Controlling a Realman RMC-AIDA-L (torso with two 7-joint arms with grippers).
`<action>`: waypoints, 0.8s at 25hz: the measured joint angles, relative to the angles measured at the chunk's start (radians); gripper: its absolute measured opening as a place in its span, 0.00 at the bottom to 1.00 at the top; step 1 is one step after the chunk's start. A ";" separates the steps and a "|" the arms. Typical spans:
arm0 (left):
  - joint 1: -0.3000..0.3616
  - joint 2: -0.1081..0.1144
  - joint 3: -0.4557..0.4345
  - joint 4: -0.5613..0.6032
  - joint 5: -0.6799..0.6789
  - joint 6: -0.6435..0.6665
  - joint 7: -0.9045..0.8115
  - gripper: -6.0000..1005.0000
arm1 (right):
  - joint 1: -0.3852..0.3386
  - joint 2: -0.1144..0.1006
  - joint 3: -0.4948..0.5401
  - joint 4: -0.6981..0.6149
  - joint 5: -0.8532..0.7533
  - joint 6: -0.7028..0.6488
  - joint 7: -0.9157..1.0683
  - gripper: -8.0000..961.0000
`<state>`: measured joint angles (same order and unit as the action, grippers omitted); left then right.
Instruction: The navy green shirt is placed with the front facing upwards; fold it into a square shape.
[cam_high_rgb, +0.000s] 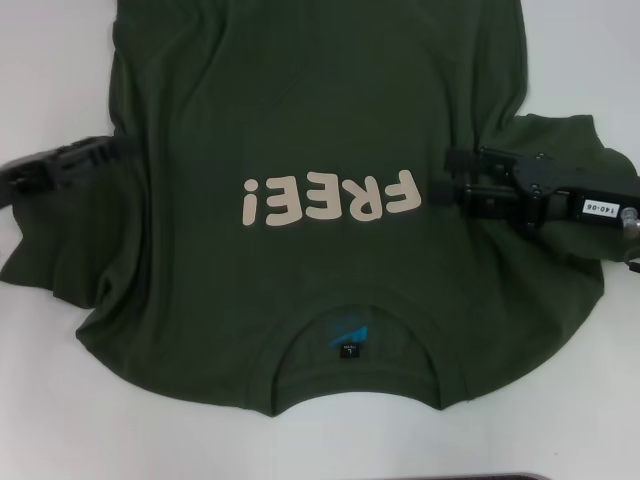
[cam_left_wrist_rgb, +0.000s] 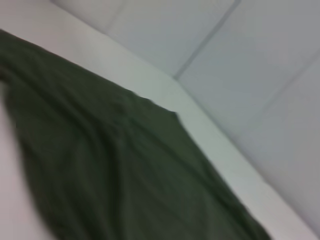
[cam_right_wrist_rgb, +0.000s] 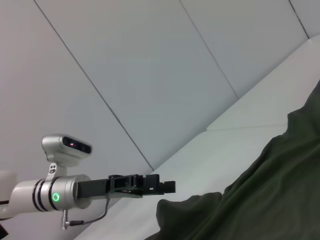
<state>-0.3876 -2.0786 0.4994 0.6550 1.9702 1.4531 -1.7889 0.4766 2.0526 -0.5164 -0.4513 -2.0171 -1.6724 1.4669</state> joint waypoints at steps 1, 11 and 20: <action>0.006 0.002 0.000 0.013 0.003 -0.012 -0.008 0.84 | 0.000 -0.001 0.003 0.000 0.000 0.001 0.000 0.95; 0.031 0.019 -0.078 0.089 0.093 -0.088 -0.064 0.84 | -0.007 -0.002 0.024 -0.001 0.000 0.001 0.001 0.95; 0.030 0.023 -0.090 0.097 0.194 -0.094 -0.075 0.84 | -0.009 -0.002 0.032 -0.001 0.000 0.002 0.001 0.95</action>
<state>-0.3573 -2.0558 0.4095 0.7524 2.1645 1.3588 -1.8635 0.4673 2.0508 -0.4842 -0.4520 -2.0172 -1.6708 1.4675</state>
